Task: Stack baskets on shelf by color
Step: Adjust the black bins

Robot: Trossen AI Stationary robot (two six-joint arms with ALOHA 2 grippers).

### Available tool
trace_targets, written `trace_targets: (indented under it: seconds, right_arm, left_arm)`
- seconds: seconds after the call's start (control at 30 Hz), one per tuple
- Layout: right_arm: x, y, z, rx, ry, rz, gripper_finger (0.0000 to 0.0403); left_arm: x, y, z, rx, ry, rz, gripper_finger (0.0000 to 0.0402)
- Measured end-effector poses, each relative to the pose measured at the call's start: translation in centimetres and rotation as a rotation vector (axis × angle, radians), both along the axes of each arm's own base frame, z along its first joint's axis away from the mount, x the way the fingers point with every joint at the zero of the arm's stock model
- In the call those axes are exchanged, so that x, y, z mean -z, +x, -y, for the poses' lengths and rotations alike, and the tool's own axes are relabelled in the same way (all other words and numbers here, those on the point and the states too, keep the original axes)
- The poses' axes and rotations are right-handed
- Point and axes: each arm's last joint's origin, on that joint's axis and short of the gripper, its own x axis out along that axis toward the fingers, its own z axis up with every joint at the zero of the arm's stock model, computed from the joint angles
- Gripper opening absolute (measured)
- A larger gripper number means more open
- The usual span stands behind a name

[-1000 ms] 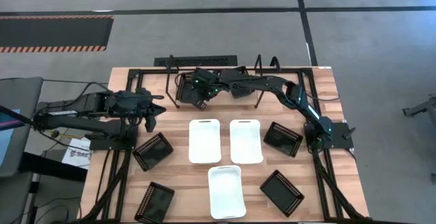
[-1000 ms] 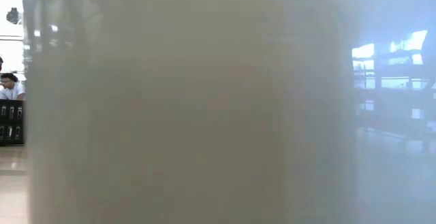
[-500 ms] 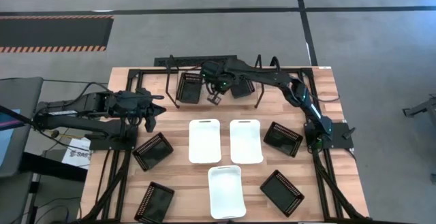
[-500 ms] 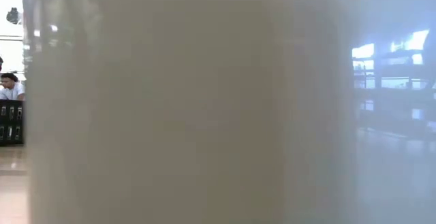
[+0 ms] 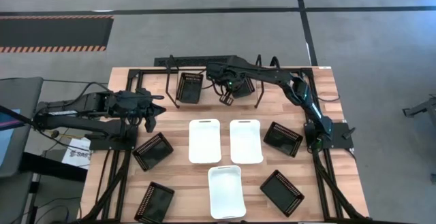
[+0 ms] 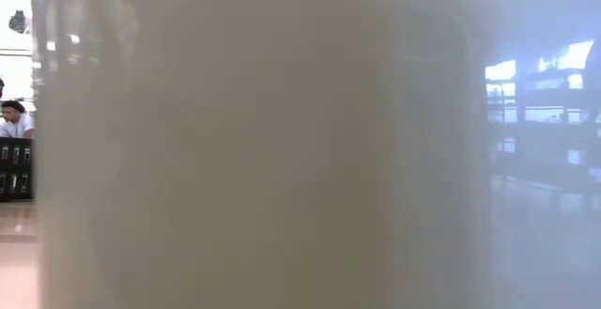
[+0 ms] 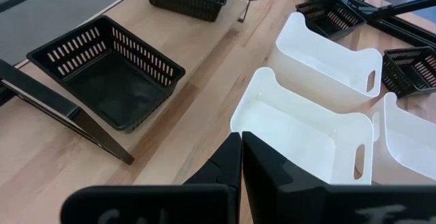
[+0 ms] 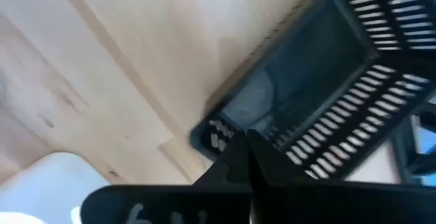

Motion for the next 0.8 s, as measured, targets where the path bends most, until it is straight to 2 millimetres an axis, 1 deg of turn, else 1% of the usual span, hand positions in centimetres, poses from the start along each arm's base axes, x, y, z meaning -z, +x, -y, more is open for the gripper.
trace_targets:
  seconds: [0.13, 0.3, 0.63, 0.8]
  right_arm:
    - [0.0, 0.1, -0.3, -0.01, 0.01, -0.001, 0.0]
    - [0.0, -0.1, 0.1, -0.022, 0.02, -0.007, 0.0]
    - [0.0, -1.0, 1.5, 0.003, 0.084, -0.009, 0.0]
    - [0.2, -1.0, 2.0, -0.022, 0.095, -0.011, 0.0]
  left_arm:
    - [0.0, 0.0, 0.0, 0.0, 0.0, -0.001, 0.0]
    - [0.0, 0.0, 0.0, 0.0, 0.0, 0.0, 0.0]
    - [0.0, 0.0, 0.0, -0.001, -0.001, 0.0, 0.0]
    - [0.0, 0.0, 0.0, -0.001, -0.001, 0.0, 0.0]
